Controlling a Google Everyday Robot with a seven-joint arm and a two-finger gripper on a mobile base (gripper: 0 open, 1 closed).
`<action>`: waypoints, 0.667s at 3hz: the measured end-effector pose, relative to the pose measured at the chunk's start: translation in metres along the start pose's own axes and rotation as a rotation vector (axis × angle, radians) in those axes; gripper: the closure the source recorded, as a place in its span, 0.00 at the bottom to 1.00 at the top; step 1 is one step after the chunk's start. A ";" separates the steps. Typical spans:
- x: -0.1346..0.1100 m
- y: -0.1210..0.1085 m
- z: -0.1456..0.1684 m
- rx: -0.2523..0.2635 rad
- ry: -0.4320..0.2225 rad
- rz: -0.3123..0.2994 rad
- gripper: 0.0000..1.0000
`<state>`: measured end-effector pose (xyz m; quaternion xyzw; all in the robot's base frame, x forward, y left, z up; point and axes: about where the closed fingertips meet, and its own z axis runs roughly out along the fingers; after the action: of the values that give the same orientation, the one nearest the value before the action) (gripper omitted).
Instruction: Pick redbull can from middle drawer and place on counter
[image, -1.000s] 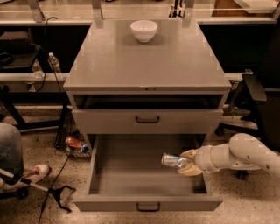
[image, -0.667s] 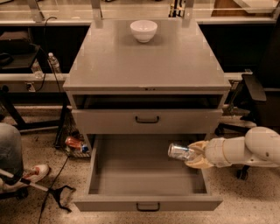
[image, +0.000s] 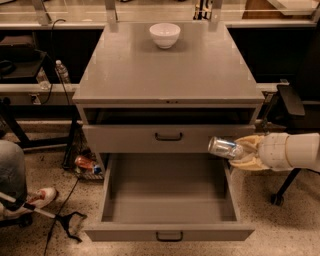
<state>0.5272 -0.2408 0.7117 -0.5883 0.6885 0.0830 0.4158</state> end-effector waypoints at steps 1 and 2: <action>-0.001 -0.003 -0.002 0.005 -0.002 -0.002 1.00; -0.008 -0.011 -0.006 0.015 0.021 -0.004 1.00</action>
Offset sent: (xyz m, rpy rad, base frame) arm 0.0138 -0.0056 0.0332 -0.0599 -0.0159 -0.0482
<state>0.5333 -0.2418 0.7249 -0.5874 0.6923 0.0704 0.4132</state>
